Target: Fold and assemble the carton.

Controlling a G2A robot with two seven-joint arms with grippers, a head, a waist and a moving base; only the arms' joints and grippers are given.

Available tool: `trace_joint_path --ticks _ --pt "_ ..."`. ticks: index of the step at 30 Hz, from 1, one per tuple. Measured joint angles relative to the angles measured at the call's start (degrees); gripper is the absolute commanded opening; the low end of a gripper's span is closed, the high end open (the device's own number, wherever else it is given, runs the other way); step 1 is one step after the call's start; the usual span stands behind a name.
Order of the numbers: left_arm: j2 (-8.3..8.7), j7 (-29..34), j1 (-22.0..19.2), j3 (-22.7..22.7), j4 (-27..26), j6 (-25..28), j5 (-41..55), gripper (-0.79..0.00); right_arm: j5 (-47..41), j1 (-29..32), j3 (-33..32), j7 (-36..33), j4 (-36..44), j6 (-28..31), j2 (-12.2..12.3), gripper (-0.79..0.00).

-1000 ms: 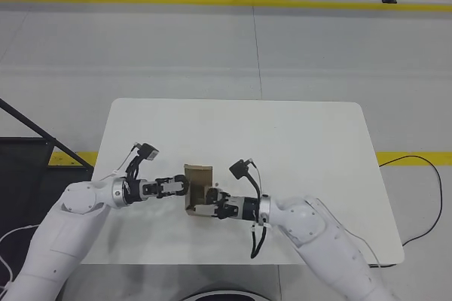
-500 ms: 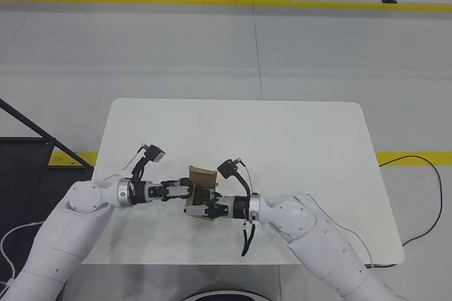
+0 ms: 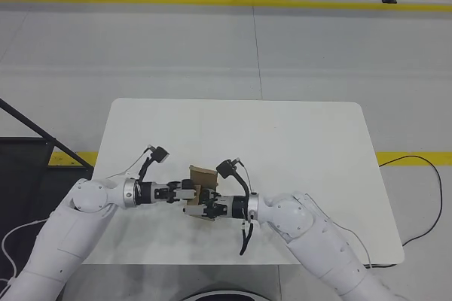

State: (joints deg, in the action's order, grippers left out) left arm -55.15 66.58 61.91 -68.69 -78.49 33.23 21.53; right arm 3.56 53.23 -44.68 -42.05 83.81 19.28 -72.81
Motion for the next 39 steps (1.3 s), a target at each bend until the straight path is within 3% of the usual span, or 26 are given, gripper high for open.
trace_joint_path --ticks 8,19,39 --pt "0.1 -1.7 1.2 -1.1 -1.3 0.6 2.6 0.0 0.1 0.3 -0.3 -0.3 0.0 0.0 -0.1 0.0" --pt "-0.7 -5.6 0.6 2.5 -2.5 -0.6 -3.4 0.0 0.5 0.6 -0.7 -0.2 0.3 0.2 -0.4 0.0" --pt "-0.9 -4.2 0.2 2.8 -0.9 0.5 -0.2 0.0 2.8 5.0 -3.1 0.5 3.3 0.9 0.4 0.0"
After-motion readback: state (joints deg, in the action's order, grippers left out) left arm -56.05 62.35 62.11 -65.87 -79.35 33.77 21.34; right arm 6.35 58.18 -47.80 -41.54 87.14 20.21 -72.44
